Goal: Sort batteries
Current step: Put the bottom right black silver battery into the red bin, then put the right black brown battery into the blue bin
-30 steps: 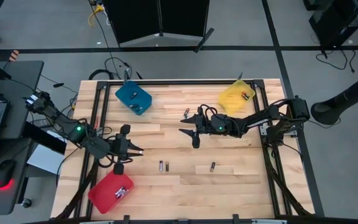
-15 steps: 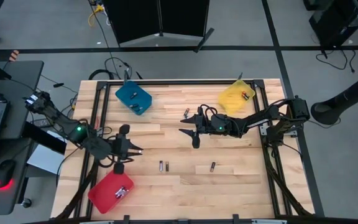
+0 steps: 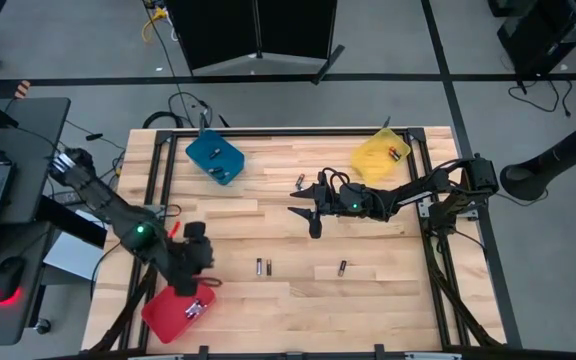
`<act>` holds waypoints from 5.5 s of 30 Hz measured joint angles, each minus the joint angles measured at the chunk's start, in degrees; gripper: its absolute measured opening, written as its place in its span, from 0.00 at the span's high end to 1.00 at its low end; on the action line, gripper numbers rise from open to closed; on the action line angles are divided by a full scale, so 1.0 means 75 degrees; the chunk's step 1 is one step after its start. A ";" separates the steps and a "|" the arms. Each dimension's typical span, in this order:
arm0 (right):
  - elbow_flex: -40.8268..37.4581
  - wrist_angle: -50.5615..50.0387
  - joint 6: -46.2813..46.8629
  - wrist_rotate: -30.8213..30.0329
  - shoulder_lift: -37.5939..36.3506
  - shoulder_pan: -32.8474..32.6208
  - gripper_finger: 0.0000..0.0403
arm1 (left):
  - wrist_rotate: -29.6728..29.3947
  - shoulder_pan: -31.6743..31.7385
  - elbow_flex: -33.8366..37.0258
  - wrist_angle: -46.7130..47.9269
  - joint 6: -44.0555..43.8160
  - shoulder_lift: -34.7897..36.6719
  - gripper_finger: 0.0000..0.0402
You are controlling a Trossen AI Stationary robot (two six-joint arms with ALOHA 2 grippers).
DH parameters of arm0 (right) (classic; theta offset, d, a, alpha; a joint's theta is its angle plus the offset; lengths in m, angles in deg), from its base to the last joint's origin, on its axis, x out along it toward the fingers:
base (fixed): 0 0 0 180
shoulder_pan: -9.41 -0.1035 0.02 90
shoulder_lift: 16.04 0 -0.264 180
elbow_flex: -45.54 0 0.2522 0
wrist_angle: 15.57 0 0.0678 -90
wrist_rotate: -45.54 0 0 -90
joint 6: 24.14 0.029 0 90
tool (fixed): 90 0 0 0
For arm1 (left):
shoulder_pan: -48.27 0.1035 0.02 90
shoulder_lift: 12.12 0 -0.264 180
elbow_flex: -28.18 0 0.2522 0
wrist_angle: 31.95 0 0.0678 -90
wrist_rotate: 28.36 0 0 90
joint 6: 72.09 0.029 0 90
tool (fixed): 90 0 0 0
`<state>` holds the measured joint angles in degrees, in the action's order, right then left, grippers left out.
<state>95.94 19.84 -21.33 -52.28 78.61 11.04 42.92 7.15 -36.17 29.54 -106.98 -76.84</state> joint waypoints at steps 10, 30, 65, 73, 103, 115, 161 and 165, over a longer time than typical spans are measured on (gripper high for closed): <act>0.0000 0.0000 0.0003 0.0000 0.0000 0.0003 0.49 | 0.0919 -0.0919 -0.0498 0.0447 -0.1441 -0.1082 0.87; 0.0000 0.0003 0.0000 0.0000 0.0000 0.0000 0.48 | 0.1868 -0.1265 0.0413 -0.0906 -0.2209 -0.1820 0.87; 0.0003 0.0672 0.1045 0.0000 0.0000 0.0063 0.51 | 0.1511 -0.0198 -0.0069 -0.0710 -0.0118 -0.1317 0.98; 0.0003 -0.0256 0.1413 0.0244 -0.0067 0.0067 0.87 | 0.1780 0.1149 0.1028 -0.3945 0.2475 -0.0733 0.99; 0.3209 -1.0931 0.3979 0.0653 -0.0976 -0.2958 0.84 | 0.2702 0.3633 0.4334 -1.1015 0.3434 -0.0712 0.97; 0.3209 -1.2055 0.2222 0.0613 -0.0501 -0.3904 0.44 | 0.2526 0.3633 0.4334 -1.1131 0.3419 -0.0712 0.97; 0.1268 -0.3981 0.0192 -0.0894 0.0554 -0.2298 0.87 | 0.0683 0.3648 0.4331 -1.3273 0.4571 -0.0715 0.96; 0.0491 -0.1042 0.0434 -0.0900 0.0551 -0.1866 0.87 | 0.0683 0.3648 0.4331 -1.3495 0.4803 -0.0715 0.96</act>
<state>99.62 12.02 -18.08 -59.03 82.74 -2.96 48.04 34.51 -3.69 -71.67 -70.96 -82.21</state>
